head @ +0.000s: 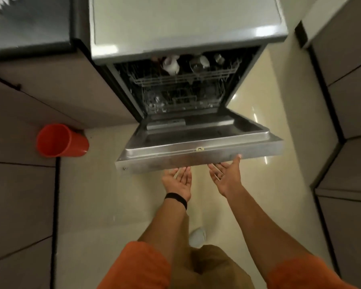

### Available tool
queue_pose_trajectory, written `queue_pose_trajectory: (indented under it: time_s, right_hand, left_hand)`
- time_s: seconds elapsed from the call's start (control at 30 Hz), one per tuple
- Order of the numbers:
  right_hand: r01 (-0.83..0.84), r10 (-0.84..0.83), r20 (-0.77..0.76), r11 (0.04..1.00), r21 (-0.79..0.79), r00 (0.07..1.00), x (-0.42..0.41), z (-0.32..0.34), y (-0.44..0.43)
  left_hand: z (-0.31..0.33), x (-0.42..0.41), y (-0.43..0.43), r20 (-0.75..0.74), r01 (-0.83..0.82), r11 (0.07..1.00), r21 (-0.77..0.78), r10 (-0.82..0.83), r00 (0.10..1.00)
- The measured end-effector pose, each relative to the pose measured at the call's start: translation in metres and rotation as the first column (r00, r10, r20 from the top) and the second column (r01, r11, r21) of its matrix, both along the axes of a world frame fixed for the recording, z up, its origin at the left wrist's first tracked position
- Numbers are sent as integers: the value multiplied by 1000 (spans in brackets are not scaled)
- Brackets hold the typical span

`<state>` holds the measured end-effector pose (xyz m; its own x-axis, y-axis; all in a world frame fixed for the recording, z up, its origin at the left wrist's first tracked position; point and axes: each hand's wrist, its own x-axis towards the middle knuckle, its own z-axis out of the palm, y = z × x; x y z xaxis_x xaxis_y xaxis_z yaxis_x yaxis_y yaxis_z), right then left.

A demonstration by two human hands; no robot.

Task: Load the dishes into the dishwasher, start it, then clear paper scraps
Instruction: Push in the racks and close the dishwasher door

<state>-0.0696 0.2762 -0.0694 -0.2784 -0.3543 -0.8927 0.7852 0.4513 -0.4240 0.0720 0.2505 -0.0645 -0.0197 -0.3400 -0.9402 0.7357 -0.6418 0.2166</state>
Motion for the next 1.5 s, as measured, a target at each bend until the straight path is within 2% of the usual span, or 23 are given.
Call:
queue_pose_trajectory:
  time_s: [0.33, 0.5, 0.8, 1.0, 1.27, 1.5]
  right_hand:
    - [-35, 27, -140, 998, -52, 990, -15, 58, -109]
    - [-79, 58, -216, 993, -92, 975, -30, 67, -168]
    - [-139, 99, -260, 980, -141, 961, -49, 75, -256]
    - [-109, 53, -272, 974, -196, 961, -52, 77, -282]
    - [-53, 5, -290, 986, -158, 957, -51, 67, -294]
    - [-73, 17, -307, 982, -172, 951, -54, 67, -292]
  left_hand:
    - [48, -14, -105, 35, 24, 994, -111, -20, 999]
    - [67, -25, -162, 24, -6, 983, -186, 11, 1000]
    - [89, -54, -247, 2, -66, 952, -298, 70, 998]
    - [92, -65, -275, -26, -123, 943, -309, 121, 992]
    - [88, -65, -286, -86, -196, 943, -269, 179, 980]
    - [86, -58, -291, -72, -138, 956, -257, 124, 990]
